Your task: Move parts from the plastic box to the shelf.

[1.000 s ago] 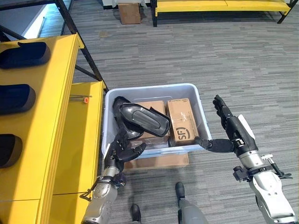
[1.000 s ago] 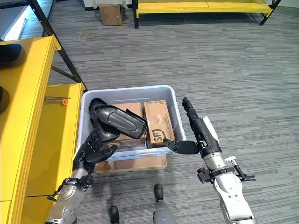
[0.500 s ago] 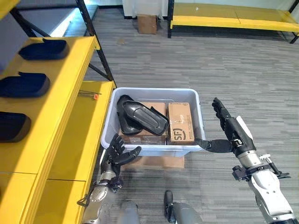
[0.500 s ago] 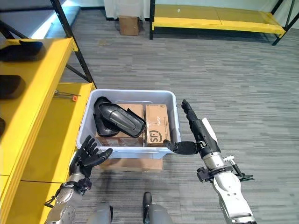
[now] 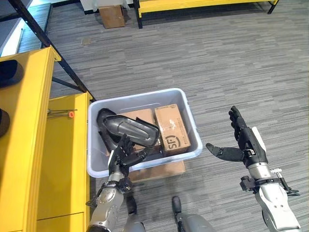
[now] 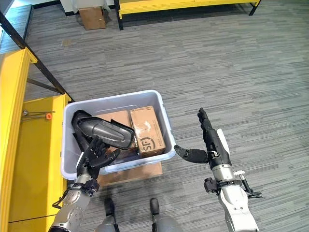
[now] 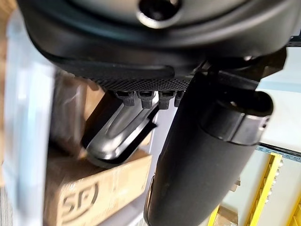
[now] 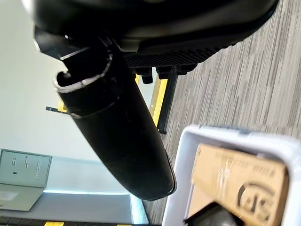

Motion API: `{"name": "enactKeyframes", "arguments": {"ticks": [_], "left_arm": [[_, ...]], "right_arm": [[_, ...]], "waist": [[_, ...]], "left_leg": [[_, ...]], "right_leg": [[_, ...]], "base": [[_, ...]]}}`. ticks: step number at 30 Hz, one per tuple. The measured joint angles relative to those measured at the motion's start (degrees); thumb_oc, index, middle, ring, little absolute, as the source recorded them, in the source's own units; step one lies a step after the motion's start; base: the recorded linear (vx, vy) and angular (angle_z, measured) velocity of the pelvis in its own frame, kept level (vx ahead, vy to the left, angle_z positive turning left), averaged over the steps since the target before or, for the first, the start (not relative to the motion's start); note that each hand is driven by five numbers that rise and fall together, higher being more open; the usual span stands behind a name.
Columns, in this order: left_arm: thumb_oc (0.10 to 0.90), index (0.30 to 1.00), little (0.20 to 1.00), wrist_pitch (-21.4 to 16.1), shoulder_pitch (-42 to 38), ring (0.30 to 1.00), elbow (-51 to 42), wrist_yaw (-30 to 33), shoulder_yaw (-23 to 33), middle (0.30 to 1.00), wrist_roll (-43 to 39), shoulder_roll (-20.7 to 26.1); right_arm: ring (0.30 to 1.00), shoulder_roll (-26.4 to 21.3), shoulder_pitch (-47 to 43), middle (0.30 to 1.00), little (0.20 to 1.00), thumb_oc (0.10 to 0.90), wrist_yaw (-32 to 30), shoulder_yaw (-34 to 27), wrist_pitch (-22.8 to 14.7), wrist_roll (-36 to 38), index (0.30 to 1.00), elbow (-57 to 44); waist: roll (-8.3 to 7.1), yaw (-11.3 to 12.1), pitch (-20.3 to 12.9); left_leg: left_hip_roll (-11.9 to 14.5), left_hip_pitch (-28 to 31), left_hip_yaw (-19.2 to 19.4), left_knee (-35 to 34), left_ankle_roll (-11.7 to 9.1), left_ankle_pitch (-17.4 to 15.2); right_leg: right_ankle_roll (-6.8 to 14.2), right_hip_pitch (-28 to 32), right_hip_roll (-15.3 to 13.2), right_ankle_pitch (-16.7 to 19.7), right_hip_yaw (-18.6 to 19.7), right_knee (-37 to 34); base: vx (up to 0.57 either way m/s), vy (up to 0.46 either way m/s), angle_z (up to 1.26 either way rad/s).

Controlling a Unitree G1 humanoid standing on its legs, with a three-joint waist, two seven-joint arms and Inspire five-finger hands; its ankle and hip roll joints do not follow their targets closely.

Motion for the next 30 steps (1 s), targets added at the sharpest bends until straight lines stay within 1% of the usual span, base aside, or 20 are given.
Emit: {"name": "enactKeyframes", "arguments": {"ticks": [1,2,4,5,7,9,13,14,18,19,20,22,24,25,26,27,28,30], "left_arm": [[0.9,1.0,1.0,0.0,-0.3,1.0,0.0,0.2,0.0,1.0,0.0,0.1],[0.9,1.0,1.0,0.0,-0.8,1.0,0.0,0.4,0.0,1.0,0.1,0.1],[0.9,1.0,1.0,0.0,-1.4,1.0,-0.5,1.2,0.2,1.0,0.4,0.2],[0.9,1.0,1.0,0.0,-1.4,1.0,-0.9,1.4,0.5,1.0,0.4,0.5],[0.9,1.0,1.0,0.0,-1.2,1.0,-1.0,1.9,1.2,1.0,0.5,1.1],[0.9,1.0,1.0,0.0,-0.9,1.0,-1.4,2.2,1.4,1.0,0.5,1.3],[0.9,1.0,1.0,-0.1,1.3,1.0,-1.4,2.2,1.9,1.0,0.5,2.0],[0.9,1.0,1.0,-0.1,2.2,1.0,-1.4,2.1,1.8,1.0,0.5,2.0],[0.9,1.0,1.0,0.1,2.7,1.0,-1.5,1.9,1.8,1.0,0.5,2.0],[0.9,1.0,1.0,0.1,2.8,1.0,-1.6,1.7,2.0,1.0,0.5,2.0],[0.9,1.0,1.0,0.1,3.0,1.0,-2.7,1.4,2.5,1.0,0.5,2.2],[0.9,1.0,1.0,0.1,3.1,1.0,-3.8,1.0,2.9,1.0,0.5,2.3],[0.9,1.0,1.0,0.1,2.8,1.0,-4.1,0.7,2.9,1.0,0.5,2.5],[0.9,1.0,1.0,0.1,2.7,1.0,-4.1,0.8,2.9,1.0,0.5,2.6],[0.9,1.0,1.0,0.1,3.0,1.0,-4.1,0.5,2.8,1.0,0.4,2.7],[0.9,1.0,1.0,0.1,3.0,1.0,-4.1,-0.3,2.6,1.0,0.4,2.7],[0.9,1.0,1.0,0.1,3.0,1.0,-4.1,-0.5,2.3,1.0,0.3,2.6],[0.9,1.0,1.0,0.2,3.6,1.0,-4.0,-0.5,1.9,1.0,-0.3,2.7]], "right_arm": [[1.0,0.1,-0.2,1.0,1.0,0.9,-0.1,0.2,0.0,0.0,1.0,0.0],[1.0,0.0,-0.1,1.0,1.0,0.9,0.0,0.2,0.0,-0.1,1.0,0.0],[1.0,0.1,-0.2,1.0,1.0,0.9,0.1,0.4,0.3,-0.7,1.0,0.0],[1.0,0.2,-0.6,1.0,1.0,0.9,0.2,0.8,0.4,-1.3,1.0,0.0],[1.0,0.3,-0.9,1.0,1.0,0.9,0.8,1.9,0.5,-2.1,1.0,0.0],[1.0,0.4,-1.0,1.0,1.0,0.9,1.0,1.9,0.5,-2.1,1.0,0.0],[1.0,0.0,-1.1,1.0,1.0,0.9,1.0,1.5,0.5,-2.3,1.0,-0.1],[1.0,-0.6,-1.1,1.0,1.0,0.9,0.8,1.0,0.7,-2.9,1.0,-0.7],[1.0,-4.7,-1.6,1.0,1.0,0.9,0.7,-0.2,0.8,-6.0,1.0,-2.9],[1.0,-6.3,-2.3,1.0,1.0,0.9,0.6,-0.3,0.8,-7.6,1.0,-3.2],[1.0,-10.1,-4.2,1.0,1.0,0.9,0.7,-0.5,0.8,-10.2,1.0,-3.5],[1.0,-14.6,-7.4,1.0,1.0,0.9,0.6,0.0,0.9,-12.2,1.0,-3.5],[1.0,-20.1,-12.1,1.0,1.0,0.9,0.5,0.4,0.7,-14.1,1.0,-3.2],[1.0,-22.5,-14.4,1.0,1.0,0.9,0.4,1.6,0.6,-14.7,1.0,-2.7],[1.0,-27.2,-20.3,1.0,1.0,0.9,0.5,5.3,-0.2,-15.8,1.0,-0.3],[1.0,-30.9,-24.7,1.0,1.0,0.9,0.9,8.6,-0.3,-16.9,1.0,1.3],[1.0,-31.8,-26.5,1.0,1.0,0.9,1.5,9.8,-0.3,-18.2,1.0,2.1],[1.0,-35.7,-33.0,1.0,1.0,0.9,1.9,17.1,-0.4,-19.6,1.0,5.3]], "waist": [[-0.04,-0.1,0.0],[-0.22,-0.2,0.0],[-0.53,0.0,-0.1],[-0.92,0.1,0.0],[-1.77,1.0,0.0],[-2.43,1.4,0.0],[-3.93,1.2,-0.1],[-4.46,1.1,-0.2],[-5.07,1.3,-0.4],[-5.23,1.4,-0.5],[-5.67,1.7,-0.8],[-6.01,1.6,-0.9],[-6.34,2.5,-1.0],[-6.39,2.7,-1.0],[-6.42,3.3,-1.0],[-6.46,4.2,-1.1],[-6.69,4.8,-1.0],[-6.92,5.3,-1.1]], "left_leg": [[-1.4,-0.2,-0.2,0.2,0.3,-1.5],[-2.9,-0.6,0.0,0.2,1.5,-2.5],[-5.5,-1.2,0.4,0.2,2.7,-4.7],[-6.7,-1.4,0.5,0.2,3.4,-5.4],[-8.3,-1.2,1.2,0.2,4.4,-6.5],[-8.9,-1.2,1.3,0.2,4.6,-6.7],[-8.9,-1.1,1.6,-0.1,4.8,-7.2],[-8.8,-1.2,1.4,-0.1,5.0,-7.3],[-8.8,-1.4,0.9,0.0,4.5,-7.0],[-8.8,-1.5,0.7,0.2,4.5,-6.8],[-8.7,-1.7,0.0,0.2,4.5,-6.6],[-8.6,-1.8,-0.7,0.2,4.5,-6.5],[-8.5,-2.2,-1.5,0.2,4.5,-6.2],[-8.5,-2.2,-1.6,0.2,4.5,-6.1],[-8.5,-2.5,-2.1,0.2,4.4,-6.0],[-8.4,-3.2,-2.8,0.2,4.4,-5.7],[-8.3,-3.3,-3.0,0.2,4.4,-5.5],[-8.4,-3.6,-3.7,0.2,4.3,-5.4]], "right_leg": [[1.2,-0.1,-1.4,0.3,0.4,-0.6],[2.3,-0.1,-3.1,0.7,0.4,-1.6],[4.5,-0.1,-5.9,1.3,0.6,-3.3],[5.5,0.0,-7.1,1.6,0.7,-4.1],[6.7,-0.1,-8.7,1.8,1.3,-4.1],[7.3,-0.1,-9.3,1.9,1.4,-4.1],[7.4,-0.2,-9.3,2.0,1.6,-4.1],[7.4,-0.2,-9.2,2.0,1.6,-4.1],[7.4,-0.1,-9.1,2.0,1.0,-4.1],[7.4,0.0,-9.0,2.0,0.5,-4.1],[7.4,0.2,-8.9,2.0,0.1,-4.2],[7.3,0.5,-8.8,1.9,-0.7,-4.1],[7.3,0.6,-8.6,1.9,-1.4,-4.2],[7.3,0.6,-8.6,1.9,-1.4,-4.2],[7.2,0.7,-8.5,1.8,-1.9,-4.2],[7.2,0.5,-8.3,1.8,-2.8,-4.2],[7.1,0.5,-8.1,1.8,-3.0,-4.2],[7.1,0.5,-8.1,1.8,-3.3,-4.2]], "base": [[0.03,0.107,-0.09],[0.02,0.05,0.05],[0.02,0.042,0.12],[0.03,0.045,0.07],[0.04,0.043,-0.03],[0.01,0.015,-0.02],[0.02,0.001,-0.03],[0.0,0.0,0.0],[0.01,-0.021,0.06],[0.0,-0.038,0.17],[-0.01,-0.031,0.2],[-0.01,-0.035,0.22],[-0.03,-0.031,0.16],[-0.02,-0.028,0.12],[-0.03,-0.044,0.22],[-0.02,-0.045,0.27],[-0.03,-0.049,0.23],[-0.01,-0.029,0.15]]}}
